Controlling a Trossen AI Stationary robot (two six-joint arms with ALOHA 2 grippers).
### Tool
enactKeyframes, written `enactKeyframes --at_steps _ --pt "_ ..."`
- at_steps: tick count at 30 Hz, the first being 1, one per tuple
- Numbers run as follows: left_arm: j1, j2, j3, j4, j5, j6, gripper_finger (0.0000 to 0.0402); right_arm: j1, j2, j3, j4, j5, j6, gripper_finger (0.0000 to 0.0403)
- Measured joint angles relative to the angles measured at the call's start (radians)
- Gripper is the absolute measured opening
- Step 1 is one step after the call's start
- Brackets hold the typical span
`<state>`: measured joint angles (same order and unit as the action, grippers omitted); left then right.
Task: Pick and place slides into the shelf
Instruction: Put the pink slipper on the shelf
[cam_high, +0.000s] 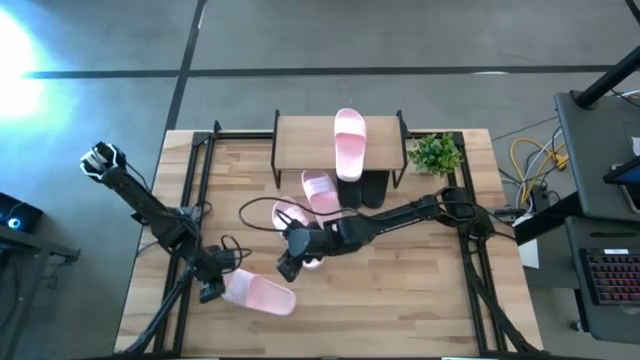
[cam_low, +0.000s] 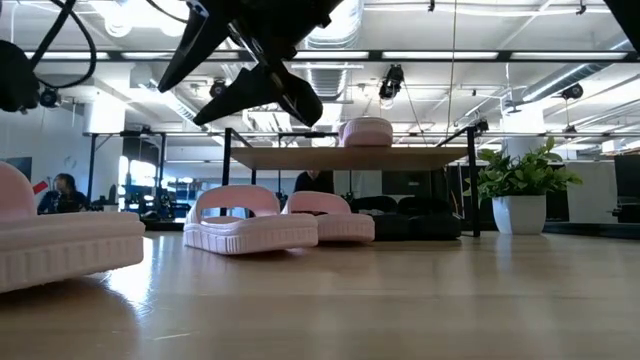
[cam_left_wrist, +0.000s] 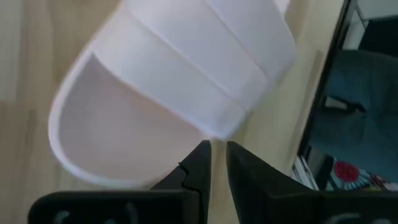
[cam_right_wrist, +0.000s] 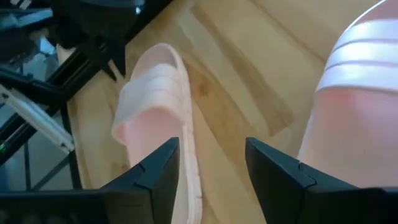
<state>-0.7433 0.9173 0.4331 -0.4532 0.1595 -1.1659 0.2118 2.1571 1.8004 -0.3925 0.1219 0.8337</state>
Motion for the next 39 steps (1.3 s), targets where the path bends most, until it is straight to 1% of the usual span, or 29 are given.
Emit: enactKeyframes --at_steps 4,7,11,15,18,20,22,25,26,28,30,31,33,36,39 --pt "0.002 0.044 -0.030 0.089 -0.042 0.048 0.0036 -0.002 0.000 0.000 -0.001 0.011 0.000 0.0173" --pt "0.004 0.078 -0.032 0.120 -0.064 0.083 0.0036 -0.001 0.000 0.000 0.000 0.010 0.011 0.0173" --pt "0.011 0.097 -0.033 0.188 -0.072 0.107 0.0036 0.002 0.000 0.000 0.000 0.010 0.036 0.0171" --pt "0.013 0.066 -0.033 0.262 -0.125 0.109 0.0036 0.002 0.000 0.000 0.000 0.009 0.041 0.0171" --pt "0.015 0.026 -0.035 0.275 -0.186 0.108 0.0036 0.004 0.000 -0.001 0.001 0.010 0.044 0.0171" --pt "0.018 0.001 -0.051 0.276 -0.206 0.104 0.0036 0.004 0.000 -0.001 0.001 0.009 0.045 0.0171" --pt "0.019 -0.013 -0.081 0.278 -0.207 0.066 0.0036 0.005 0.000 -0.001 0.000 0.009 0.045 0.0171" --pt "0.019 -0.031 -0.141 0.274 -0.205 -0.049 0.0036 0.007 0.000 -0.001 0.001 0.008 0.049 0.0171" --pt "0.019 -0.044 -0.161 0.302 -0.206 -0.092 0.0036 0.008 0.000 -0.001 0.000 0.005 0.049 0.0171" --pt "0.019 -0.085 -0.197 0.422 -0.234 -0.160 0.0036 0.010 0.000 -0.001 0.000 0.004 0.049 0.0171" --pt "0.019 -0.134 -0.228 0.548 -0.289 -0.211 0.0036 0.013 0.000 -0.001 0.000 0.003 0.049 0.0171" --pt "0.019 -0.159 -0.247 0.582 -0.319 -0.239 0.0036 0.016 0.000 -0.001 0.000 0.003 0.048 0.0171" --pt "0.019 -0.193 -0.277 0.579 -0.359 -0.294 0.0036 0.019 0.000 -0.001 0.000 0.003 0.048 0.0171" --pt "0.018 -0.232 -0.317 0.580 -0.361 -0.360 0.0036 0.023 0.000 -0.001 -0.001 0.003 0.047 0.0171" --pt "0.015 -0.254 -0.325 0.588 -0.351 -0.429 0.0036 0.026 0.000 -0.001 -0.012 0.004 0.038 0.0171"
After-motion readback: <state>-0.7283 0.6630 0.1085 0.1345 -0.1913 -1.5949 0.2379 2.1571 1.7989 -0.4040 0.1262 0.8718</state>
